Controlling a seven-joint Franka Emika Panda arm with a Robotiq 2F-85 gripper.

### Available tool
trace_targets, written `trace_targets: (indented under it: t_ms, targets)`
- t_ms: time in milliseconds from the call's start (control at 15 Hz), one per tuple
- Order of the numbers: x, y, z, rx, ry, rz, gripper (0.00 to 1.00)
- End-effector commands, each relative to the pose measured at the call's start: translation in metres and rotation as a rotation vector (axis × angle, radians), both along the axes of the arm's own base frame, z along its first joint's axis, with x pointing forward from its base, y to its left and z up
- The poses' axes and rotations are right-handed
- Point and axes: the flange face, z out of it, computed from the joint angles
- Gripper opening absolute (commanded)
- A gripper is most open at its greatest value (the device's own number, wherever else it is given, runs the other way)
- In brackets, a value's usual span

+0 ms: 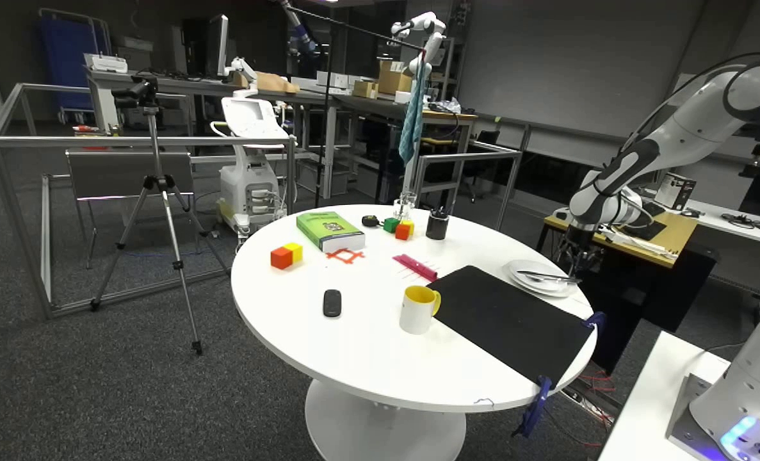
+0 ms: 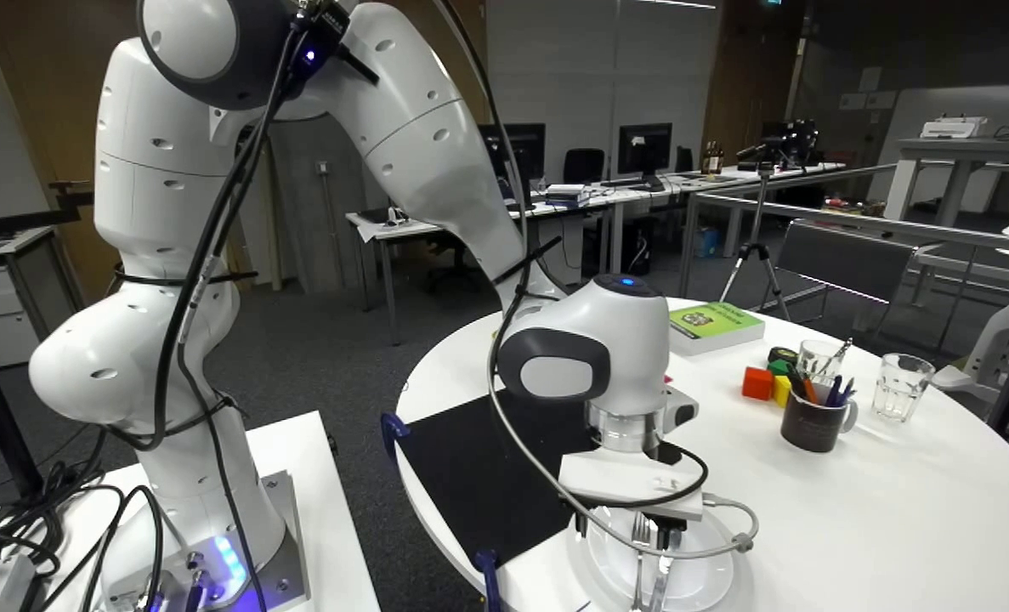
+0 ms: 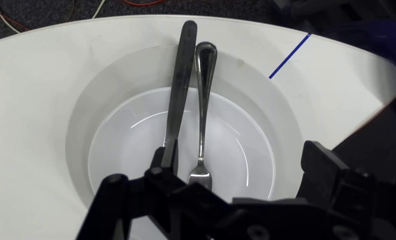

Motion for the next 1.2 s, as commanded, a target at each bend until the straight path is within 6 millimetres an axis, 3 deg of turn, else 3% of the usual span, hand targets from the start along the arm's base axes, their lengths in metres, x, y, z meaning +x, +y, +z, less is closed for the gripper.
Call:
trace_targets:
  t_ms: [0,533,1133]
  targets:
    - [-0.001,0.004,-0.005,-0.017,-0.053,0.005,1.00]
    - [0.002,0.010,-0.023,-0.030,-0.054,0.022,1.00]
    - [0.006,0.009,-0.029,-0.034,-0.041,0.025,1.00]
